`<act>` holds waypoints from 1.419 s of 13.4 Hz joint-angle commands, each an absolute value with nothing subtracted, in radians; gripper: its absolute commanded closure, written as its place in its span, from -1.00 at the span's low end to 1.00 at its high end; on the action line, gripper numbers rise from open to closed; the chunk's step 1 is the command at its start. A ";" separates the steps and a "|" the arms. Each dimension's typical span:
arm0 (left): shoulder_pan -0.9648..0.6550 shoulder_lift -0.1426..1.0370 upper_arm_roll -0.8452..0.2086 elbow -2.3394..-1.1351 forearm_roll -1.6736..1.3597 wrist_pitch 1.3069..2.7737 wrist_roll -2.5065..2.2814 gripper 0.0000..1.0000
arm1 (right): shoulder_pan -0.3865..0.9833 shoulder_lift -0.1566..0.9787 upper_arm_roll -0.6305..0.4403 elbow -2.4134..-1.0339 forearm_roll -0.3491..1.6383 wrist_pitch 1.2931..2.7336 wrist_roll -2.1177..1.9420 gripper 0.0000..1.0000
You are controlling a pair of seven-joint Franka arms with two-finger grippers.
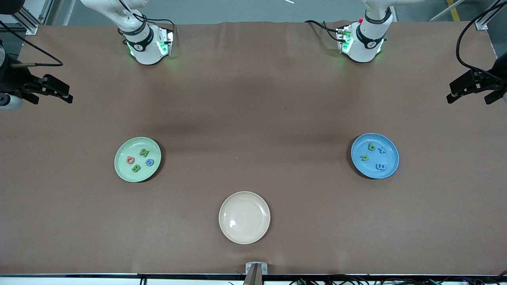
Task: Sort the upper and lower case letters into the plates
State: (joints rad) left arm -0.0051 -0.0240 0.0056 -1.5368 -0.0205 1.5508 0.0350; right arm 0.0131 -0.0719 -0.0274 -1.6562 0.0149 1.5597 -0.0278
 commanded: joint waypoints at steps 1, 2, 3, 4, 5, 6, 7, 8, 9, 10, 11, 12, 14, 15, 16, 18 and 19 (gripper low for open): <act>-0.047 -0.014 0.049 -1.509 -0.028 1.536 0.032 -1.00 | 0.012 -0.110 -0.029 -1.690 0.003 1.583 -0.070 -1.00; -0.048 -0.014 0.051 -1.509 -0.028 1.536 0.032 -1.00 | 0.011 -0.110 -0.029 -1.690 0.003 1.582 -0.084 -1.00; -0.048 -0.014 0.051 -1.509 -0.028 1.536 0.032 -1.00 | 0.009 -0.112 -0.031 -1.692 0.003 1.582 -0.086 -1.00; -0.048 -0.015 0.051 -1.509 -0.028 1.536 0.032 -1.00 | 0.009 -0.112 -0.031 -1.690 0.003 1.580 -0.086 -1.00; -0.043 -0.018 0.049 -1.509 -0.028 1.536 0.032 -1.00 | 0.009 -0.112 -0.031 -1.692 0.003 1.580 -0.086 -1.00; -0.038 -0.018 0.048 -1.509 -0.028 1.536 0.032 -1.00 | 0.009 -0.112 -0.031 -1.692 0.002 1.575 -0.084 -1.00; -0.037 -0.018 0.048 -1.509 -0.029 1.536 0.034 -1.00 | 0.008 -0.112 -0.031 -1.692 0.002 1.572 -0.081 -1.00; -0.037 -0.018 0.048 -1.509 -0.028 1.536 0.034 -1.00 | 0.008 -0.112 -0.031 -1.692 0.002 1.569 -0.075 -1.00; -0.037 -0.018 0.048 -1.509 -0.028 1.536 0.034 -1.00 | 0.006 -0.112 -0.031 -1.692 0.002 1.568 -0.072 -1.00; -0.037 -0.017 0.048 -1.509 -0.028 1.536 0.034 -1.00 | 0.008 -0.110 -0.031 -1.692 0.002 1.562 -0.069 -1.00; -0.037 -0.017 0.048 -1.509 -0.026 1.536 0.034 -1.00 | 0.008 -0.110 -0.029 -1.693 0.002 1.556 -0.054 -1.00; -0.037 -0.018 0.048 -1.509 -0.028 1.536 0.034 -1.00 | 0.009 -0.110 -0.028 -1.694 0.002 1.549 -0.034 -1.00; -0.037 -0.018 0.048 -1.509 -0.031 1.536 0.035 -1.00 | 0.014 -0.110 -0.025 -1.694 0.002 1.545 -0.017 -1.00; -0.037 -0.020 0.048 -1.509 -0.032 1.536 0.035 -1.00 | 0.014 -0.110 -0.023 -1.694 0.002 1.546 -0.017 -1.00; -0.037 -0.020 0.048 -1.509 -0.031 1.536 0.034 -1.00 | 0.012 -0.110 -0.025 -1.694 0.002 1.548 -0.017 -1.00; -0.037 -0.020 0.048 -1.509 -0.029 1.536 0.035 -1.00 | 0.011 -0.110 -0.025 -1.694 0.002 1.548 -0.017 -1.00; -0.037 -0.020 0.049 -1.509 -0.029 1.536 0.037 -1.00 | 0.011 -0.110 -0.025 -1.694 0.002 1.549 -0.018 -1.00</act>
